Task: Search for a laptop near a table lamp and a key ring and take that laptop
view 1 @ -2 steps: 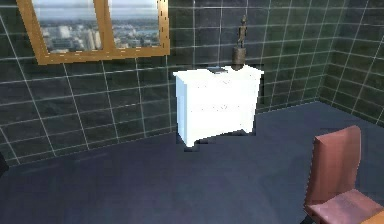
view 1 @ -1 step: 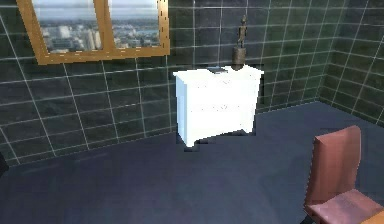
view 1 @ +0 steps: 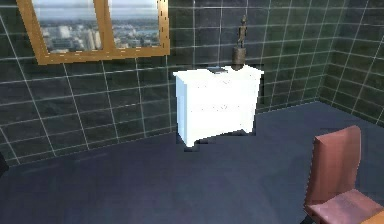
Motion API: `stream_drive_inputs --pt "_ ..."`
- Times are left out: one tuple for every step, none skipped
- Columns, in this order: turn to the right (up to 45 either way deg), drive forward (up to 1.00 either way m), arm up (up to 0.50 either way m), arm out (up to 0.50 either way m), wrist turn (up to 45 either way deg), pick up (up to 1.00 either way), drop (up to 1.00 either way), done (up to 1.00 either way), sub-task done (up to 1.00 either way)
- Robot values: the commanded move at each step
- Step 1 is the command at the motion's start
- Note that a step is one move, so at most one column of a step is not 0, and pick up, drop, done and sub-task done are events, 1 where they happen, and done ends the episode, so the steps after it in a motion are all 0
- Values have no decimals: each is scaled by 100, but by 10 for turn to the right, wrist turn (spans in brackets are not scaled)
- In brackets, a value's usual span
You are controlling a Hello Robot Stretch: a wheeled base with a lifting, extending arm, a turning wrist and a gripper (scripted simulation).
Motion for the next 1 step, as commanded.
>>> stream_drive_inputs --pt "0 0 0 0 90 0 0 0 0"
